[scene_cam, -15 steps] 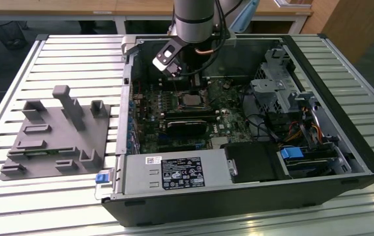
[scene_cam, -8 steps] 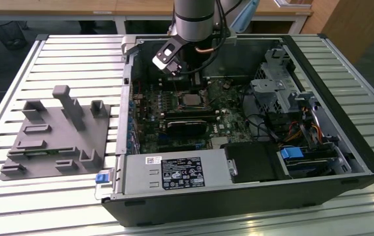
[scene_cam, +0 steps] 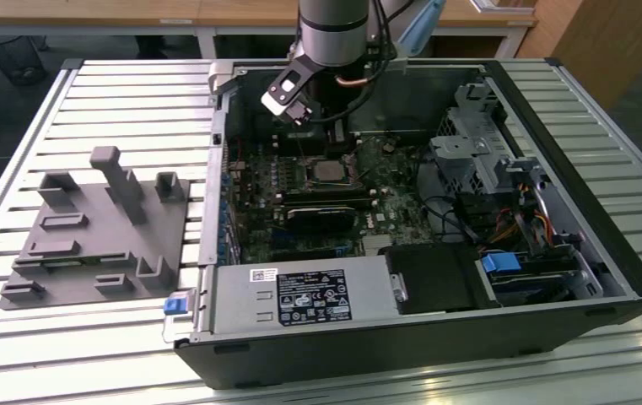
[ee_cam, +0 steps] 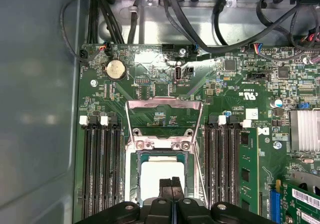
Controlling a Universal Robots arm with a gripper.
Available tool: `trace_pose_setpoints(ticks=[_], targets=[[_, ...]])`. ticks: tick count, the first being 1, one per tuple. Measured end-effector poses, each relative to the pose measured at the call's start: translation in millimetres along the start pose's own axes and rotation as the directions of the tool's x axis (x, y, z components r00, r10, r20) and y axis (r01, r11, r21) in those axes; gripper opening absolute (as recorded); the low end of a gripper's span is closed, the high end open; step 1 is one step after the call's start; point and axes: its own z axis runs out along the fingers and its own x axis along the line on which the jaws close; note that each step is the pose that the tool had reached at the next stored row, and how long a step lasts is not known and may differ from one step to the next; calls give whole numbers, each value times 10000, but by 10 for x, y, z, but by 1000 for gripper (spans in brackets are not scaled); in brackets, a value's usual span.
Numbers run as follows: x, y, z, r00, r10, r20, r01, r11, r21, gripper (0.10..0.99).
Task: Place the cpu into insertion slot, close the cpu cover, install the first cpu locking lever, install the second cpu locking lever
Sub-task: 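Close the cpu cover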
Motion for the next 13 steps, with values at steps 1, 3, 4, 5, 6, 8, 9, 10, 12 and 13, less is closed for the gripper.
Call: trace_pose_setpoints(ticks=[1, 3, 4, 5, 6, 8, 9, 10, 12, 13], targets=[[0, 1, -8, 10000, 0, 0, 0, 10000, 0, 106], [0, 2, -24, 10000, 0, 0, 0, 10000, 0, 106], [0, 3, -33, 10000, 0, 0, 0, 10000, 0, 106], [0, 4, -41, 10000, 0, -1, 0, 10000, 0, 106], [0, 4, -50, 10000, 0, 0, 0, 10000, 0, 106], [1, 7, -77, 10000, 0, -4, 0, 10000, 1, 106], [1, 9, -98, 10000, 0, -7, 0, 10000, 3, 106], [1, 11, -125, 10000, 1, -11, -1, 10000, 8, 106], [1, 15, -178, 10000, 1, -12, -1, 10000, 21, 106], [1, 17, -201, 10000, 1, -14, -1, 10000, 27, 106]])
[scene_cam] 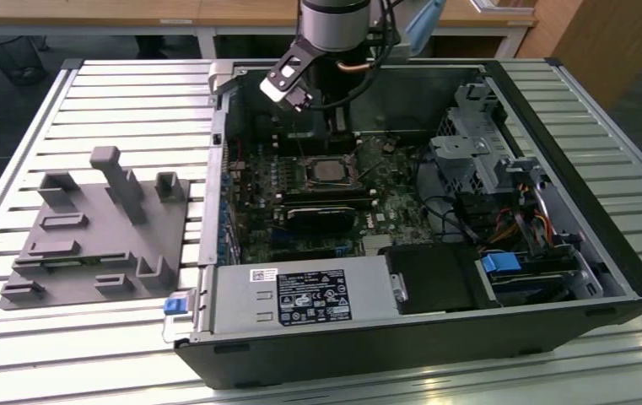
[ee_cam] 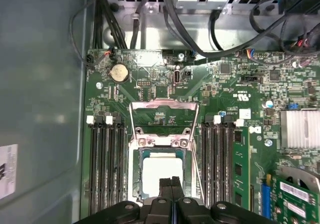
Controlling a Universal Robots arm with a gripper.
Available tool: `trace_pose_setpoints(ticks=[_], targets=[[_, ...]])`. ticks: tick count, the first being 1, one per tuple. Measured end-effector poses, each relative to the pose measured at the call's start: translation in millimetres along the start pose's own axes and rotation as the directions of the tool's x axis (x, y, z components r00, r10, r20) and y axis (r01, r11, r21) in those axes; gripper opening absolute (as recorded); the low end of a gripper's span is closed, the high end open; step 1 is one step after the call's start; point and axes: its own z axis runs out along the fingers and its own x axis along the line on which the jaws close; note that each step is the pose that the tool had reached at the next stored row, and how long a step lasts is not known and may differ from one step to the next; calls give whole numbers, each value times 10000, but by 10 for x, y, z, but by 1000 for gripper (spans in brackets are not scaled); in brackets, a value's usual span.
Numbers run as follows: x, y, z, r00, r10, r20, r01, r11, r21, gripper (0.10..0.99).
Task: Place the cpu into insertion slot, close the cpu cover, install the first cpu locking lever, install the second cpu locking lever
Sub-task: 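Close the cpu cover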
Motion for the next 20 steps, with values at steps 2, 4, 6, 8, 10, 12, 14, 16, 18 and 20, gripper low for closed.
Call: trace_pose_setpoints(ticks=[2, 4, 6, 8, 10, 12, 14, 16, 18, 20], targets=[[0, 4, -41, 10000, 0, 0, 0, 10000, 20, 106], [-3, 6, -48, 10000, 0, -1, 0, 10000, 40, 106], [-14, 6, -49, 10000, 1, 1, -1, 10000, 42, 106], [-25, 6, -49, 10000, 1, 0, -1, 10000, 42, 106], [-40, 6, -49, 10000, 1, 0, -1, 10000, 42, 106], [-54, 6, -49, 10000, 1, 0, -1, 10000, 41, 106], [-60, 19, -48, 10000, 1, -1, -1, 10000, 42, 106], [-60, 64, -45, 10000, 1, 1, -1, 10000, 59, 106], [-60, 116, -40, 10000, 2, 1, -2, 10000, 83, 106], [-60, 151, -38, 10000, 1, 1, -1, 9999, 108, 106]])
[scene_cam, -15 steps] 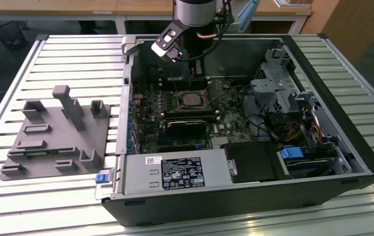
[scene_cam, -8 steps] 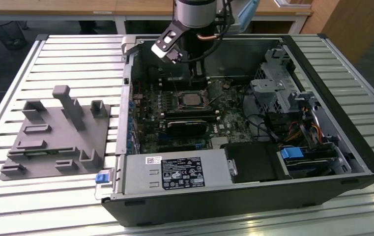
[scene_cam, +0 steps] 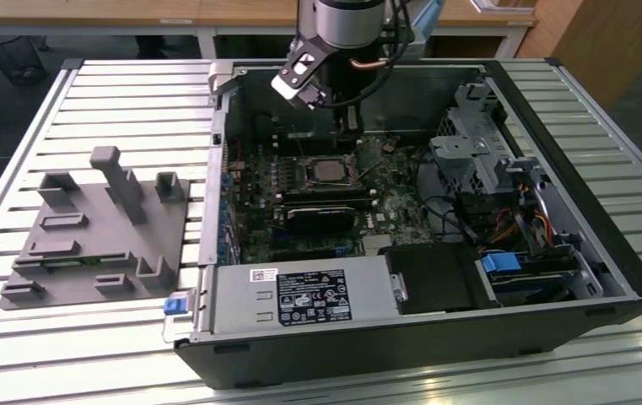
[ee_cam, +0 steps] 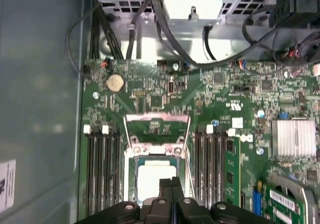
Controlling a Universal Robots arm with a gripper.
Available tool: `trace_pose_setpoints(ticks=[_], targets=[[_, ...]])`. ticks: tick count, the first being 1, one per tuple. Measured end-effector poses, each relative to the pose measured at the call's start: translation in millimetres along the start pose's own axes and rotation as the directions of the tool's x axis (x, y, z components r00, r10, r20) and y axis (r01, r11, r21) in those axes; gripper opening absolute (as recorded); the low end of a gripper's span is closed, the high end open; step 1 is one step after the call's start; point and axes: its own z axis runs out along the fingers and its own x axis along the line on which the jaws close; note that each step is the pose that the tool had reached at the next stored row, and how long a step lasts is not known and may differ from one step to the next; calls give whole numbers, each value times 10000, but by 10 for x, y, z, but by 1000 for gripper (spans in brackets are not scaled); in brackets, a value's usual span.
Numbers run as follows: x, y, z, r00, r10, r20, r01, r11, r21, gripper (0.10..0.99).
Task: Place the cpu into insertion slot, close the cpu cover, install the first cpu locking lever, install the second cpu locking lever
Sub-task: 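Close the cpu cover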
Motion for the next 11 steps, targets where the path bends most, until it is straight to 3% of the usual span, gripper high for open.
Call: trace_pose_setpoints(ticks=[11], targets=[[1, 35, -60, 10000, 1, -2, -1, 10000, 5, 106]])
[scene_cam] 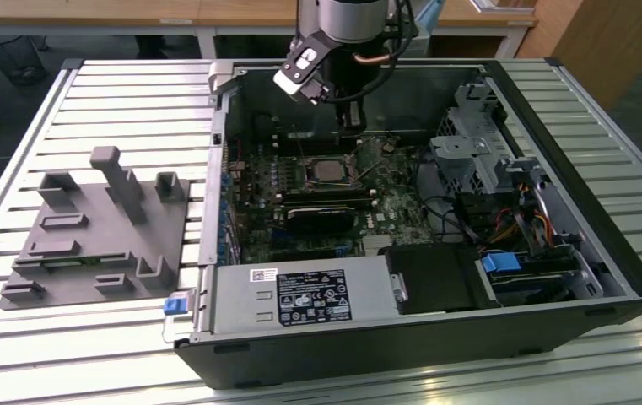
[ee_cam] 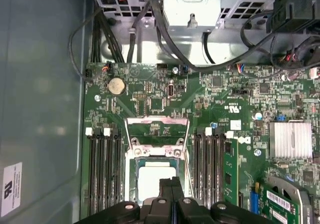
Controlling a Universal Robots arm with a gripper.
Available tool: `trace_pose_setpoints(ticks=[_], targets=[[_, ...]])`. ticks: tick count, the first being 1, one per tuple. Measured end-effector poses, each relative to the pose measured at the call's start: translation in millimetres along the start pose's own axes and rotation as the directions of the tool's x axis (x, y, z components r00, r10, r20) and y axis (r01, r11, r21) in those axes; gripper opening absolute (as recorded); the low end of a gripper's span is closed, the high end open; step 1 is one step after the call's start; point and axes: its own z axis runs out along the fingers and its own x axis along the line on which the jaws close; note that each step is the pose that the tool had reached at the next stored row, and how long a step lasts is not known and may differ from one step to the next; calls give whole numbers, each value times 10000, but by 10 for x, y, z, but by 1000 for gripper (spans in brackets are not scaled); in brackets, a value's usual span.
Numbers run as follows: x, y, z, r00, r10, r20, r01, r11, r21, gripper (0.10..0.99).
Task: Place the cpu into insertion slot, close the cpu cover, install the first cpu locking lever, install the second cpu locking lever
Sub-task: 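Close the cpu cover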
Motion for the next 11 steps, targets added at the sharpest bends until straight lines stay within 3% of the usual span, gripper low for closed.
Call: trace_pose_setpoints(ticks=[7, 11], targets=[[1, 162, 11, 10000, 0, 2, 0, 10000, 33, 106], [1, 200, 14, 10000, 0, 2, 0, 10000, 36, 106]])
